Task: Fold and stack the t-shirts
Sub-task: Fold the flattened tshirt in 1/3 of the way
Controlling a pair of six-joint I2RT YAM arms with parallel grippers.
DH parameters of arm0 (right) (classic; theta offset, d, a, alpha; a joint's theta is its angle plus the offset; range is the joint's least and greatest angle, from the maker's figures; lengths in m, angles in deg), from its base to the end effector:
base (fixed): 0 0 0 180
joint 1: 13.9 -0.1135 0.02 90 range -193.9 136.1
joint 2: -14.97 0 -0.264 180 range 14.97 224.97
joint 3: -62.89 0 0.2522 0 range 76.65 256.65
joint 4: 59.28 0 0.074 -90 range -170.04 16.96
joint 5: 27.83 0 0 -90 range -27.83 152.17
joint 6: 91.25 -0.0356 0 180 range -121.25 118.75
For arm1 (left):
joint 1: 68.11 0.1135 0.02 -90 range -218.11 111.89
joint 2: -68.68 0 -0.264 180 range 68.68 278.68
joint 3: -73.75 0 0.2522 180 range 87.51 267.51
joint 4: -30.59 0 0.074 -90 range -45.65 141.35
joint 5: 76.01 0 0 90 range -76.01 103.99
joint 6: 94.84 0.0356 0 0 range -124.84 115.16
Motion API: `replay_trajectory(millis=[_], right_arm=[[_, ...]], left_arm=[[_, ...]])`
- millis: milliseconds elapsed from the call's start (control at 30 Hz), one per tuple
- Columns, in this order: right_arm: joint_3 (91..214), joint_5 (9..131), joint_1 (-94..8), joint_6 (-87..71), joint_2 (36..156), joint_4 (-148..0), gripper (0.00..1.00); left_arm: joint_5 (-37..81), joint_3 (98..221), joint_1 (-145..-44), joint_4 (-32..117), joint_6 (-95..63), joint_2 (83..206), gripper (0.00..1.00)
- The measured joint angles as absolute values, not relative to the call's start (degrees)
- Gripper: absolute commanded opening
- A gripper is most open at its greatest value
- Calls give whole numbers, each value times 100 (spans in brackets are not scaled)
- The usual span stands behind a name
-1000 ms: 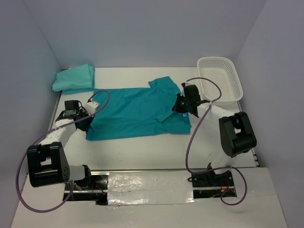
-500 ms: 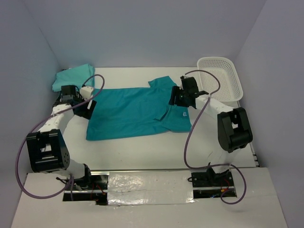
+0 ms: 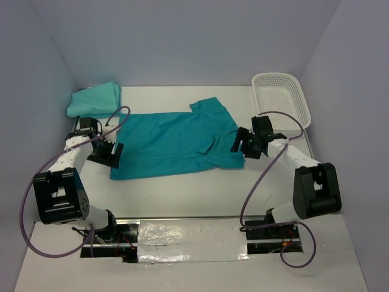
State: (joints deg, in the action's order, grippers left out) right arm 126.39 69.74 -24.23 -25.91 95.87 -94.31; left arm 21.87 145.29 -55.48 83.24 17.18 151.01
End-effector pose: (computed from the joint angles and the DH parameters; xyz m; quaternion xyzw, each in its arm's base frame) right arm 0.2801 0.0558 0.2121 0.0967 0.9399 0.1562 0.2877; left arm 0.2756 0.0568 0.2302 0.0952 0.9664 0.0044 0.2387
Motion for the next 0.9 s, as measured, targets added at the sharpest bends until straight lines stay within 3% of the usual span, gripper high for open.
replay_trajectory(millis=[300,367,433,467,500,533,567,600,633,900], right_arm=[[12110,7656,-2206,-2991,10335,-8881,64],[12029,7744,-2132,-3066,10320,-8754,64],[11942,7768,-2097,-3109,10267,-8669,63],[11881,7757,-2086,-3122,10208,-8621,51],[11802,7720,-2069,-3111,10140,-8592,40],[11725,7682,-2056,-3087,10101,-8605,30],[11662,7663,-2032,-3090,10086,-8634,11],[11631,7665,-1994,-3068,10084,-8656,2],[11605,7654,-1953,-3072,10081,-8675,0],[10628,7798,-1597,-3164,8825,-8955,0]], left_arm=[[2206,14126,-5570,7985,1580,15866,82],[2314,14126,-5669,7928,1580,15960,74],[2359,14126,-5859,7889,1582,15997,62],[2370,14126,-5944,7856,1600,16043,43],[2364,14126,-6029,7817,1646,16130,31],[2250,14144,-6064,7775,1624,16196,5],[2171,14166,-6062,7736,1602,16227,0],[2139,14177,-6051,7727,1587,16235,0],[2134,14175,-6042,7727,1591,16235,0],[2021,13897,-6047,7754,1862,15938,0]])
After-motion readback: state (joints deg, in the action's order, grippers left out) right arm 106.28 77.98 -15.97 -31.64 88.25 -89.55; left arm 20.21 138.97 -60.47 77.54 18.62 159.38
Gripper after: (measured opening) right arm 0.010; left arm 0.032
